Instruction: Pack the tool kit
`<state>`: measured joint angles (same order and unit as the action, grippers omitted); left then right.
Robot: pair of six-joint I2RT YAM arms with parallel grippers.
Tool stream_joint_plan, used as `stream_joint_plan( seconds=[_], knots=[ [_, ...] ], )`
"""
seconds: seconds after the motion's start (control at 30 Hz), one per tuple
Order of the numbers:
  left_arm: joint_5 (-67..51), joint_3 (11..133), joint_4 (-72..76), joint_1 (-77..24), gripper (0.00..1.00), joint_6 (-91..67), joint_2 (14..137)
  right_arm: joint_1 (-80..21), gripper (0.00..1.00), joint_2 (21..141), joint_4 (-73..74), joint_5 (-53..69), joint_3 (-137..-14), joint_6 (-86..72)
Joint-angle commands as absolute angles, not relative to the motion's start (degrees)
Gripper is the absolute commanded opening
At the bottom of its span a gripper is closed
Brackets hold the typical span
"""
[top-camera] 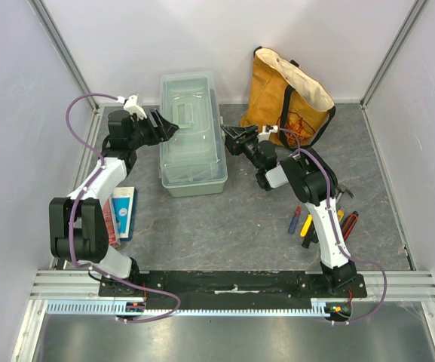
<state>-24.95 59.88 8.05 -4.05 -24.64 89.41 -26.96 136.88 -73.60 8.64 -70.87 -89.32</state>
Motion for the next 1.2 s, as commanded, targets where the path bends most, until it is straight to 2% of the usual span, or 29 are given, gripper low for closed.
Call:
stream_joint_plan(
  seconds=[0.0, 0.23, 0.5, 0.9, 1.0, 1.17],
  knots=[
    [-48.0, 52.6, -18.4, -15.7, 0.74, -23.0, 98.0, -39.2, 0.36, 131.7, -91.2, 32.4, -74.9, -91.3],
    [-45.0, 53.2, -20.7, -15.8, 0.74, -20.9, 97.9, -39.9, 0.3, 126.4, -76.4, 32.2, -72.4, -79.7],
    [-44.3, 53.3, -21.1, -15.7, 0.73, -20.3, 98.3, -40.0, 0.28, 123.3, -62.8, 30.0, -71.7, -70.7],
    [-42.5, 53.2, -21.7, -15.7, 0.73, -19.9, 97.9, -39.8, 0.29, 120.9, -54.5, 26.4, -70.6, -65.9],
    [-41.1, 53.0, -21.8, -15.6, 0.73, -20.3, 97.6, -39.0, 0.33, 120.2, -57.9, 25.4, -68.0, -67.9],
    [-39.6, 52.6, -21.4, -15.6, 0.72, -21.7, 97.4, -36.7, 0.36, 122.5, -73.9, 24.2, -63.5, -80.3]
  ],
)
